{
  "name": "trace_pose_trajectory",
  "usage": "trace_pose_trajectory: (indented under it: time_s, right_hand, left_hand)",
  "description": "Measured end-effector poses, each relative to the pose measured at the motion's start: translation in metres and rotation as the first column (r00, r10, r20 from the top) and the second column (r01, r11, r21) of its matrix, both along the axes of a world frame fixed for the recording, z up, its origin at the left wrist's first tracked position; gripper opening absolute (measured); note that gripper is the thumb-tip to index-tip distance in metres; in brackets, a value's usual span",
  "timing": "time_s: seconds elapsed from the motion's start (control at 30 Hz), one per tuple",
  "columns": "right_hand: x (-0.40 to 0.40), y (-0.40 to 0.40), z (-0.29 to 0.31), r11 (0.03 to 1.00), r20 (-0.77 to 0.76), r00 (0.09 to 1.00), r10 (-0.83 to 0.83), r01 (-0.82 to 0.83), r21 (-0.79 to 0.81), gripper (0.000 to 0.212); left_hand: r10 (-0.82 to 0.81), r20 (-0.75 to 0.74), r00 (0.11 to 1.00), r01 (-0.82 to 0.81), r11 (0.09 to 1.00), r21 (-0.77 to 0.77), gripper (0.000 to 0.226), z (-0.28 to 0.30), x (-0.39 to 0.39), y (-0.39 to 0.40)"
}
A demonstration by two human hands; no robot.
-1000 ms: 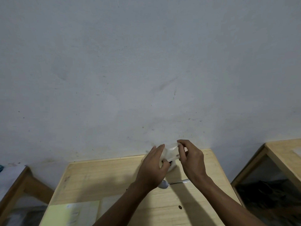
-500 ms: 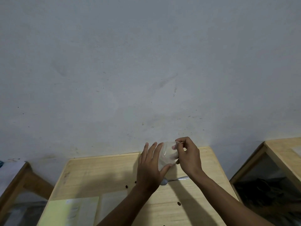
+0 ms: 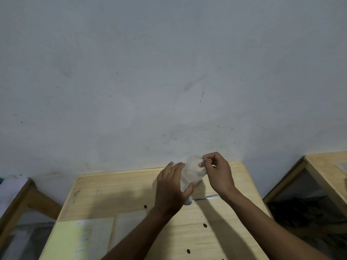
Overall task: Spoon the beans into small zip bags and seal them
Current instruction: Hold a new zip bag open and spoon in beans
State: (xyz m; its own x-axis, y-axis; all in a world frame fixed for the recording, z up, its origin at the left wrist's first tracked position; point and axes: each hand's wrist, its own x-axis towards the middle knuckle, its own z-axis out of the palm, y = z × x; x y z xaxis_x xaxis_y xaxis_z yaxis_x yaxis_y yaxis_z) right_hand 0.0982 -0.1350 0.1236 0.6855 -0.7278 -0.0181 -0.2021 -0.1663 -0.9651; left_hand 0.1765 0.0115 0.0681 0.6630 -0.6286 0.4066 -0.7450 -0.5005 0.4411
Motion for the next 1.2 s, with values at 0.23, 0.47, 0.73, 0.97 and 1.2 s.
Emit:
trace_pose_trajectory:
  time_s: [0.23,0.47,0.73,0.97,1.2]
  right_hand:
    - [0.006,0.004,-0.007,0.996,-0.045,0.999,-0.013,0.017,0.084,0.009]
    - [0.005,0.007,-0.011,0.99,0.006,0.997,0.079,-0.08,0.119,0.01]
    - [-0.018,-0.018,-0.085,0.951,-0.318,0.91,0.264,-0.302,-0.075,0.015]
    - [-0.037,-0.015,-0.157,0.635,-0.719,0.678,0.155,-0.625,-0.453,0.031]
    - [-0.034,-0.01,-0.155,0.625,-0.749,0.649,0.131,-0.641,-0.446,0.016]
  left_hand:
    - [0.013,-0.011,1.0,-0.011,0.995,0.104,0.073,0.005,0.0,0.004]
    - [0.026,-0.043,0.999,-0.021,0.992,0.121,0.058,-0.002,0.005,0.018]
    - [0.102,-0.104,0.989,-0.09,0.989,0.118,0.067,-0.01,0.014,0.064]
    - [0.216,-0.197,0.956,-0.178,0.965,0.193,0.076,-0.016,0.013,0.098]
    - [0.211,-0.247,0.946,-0.148,0.957,0.25,0.076,-0.016,0.01,0.11]
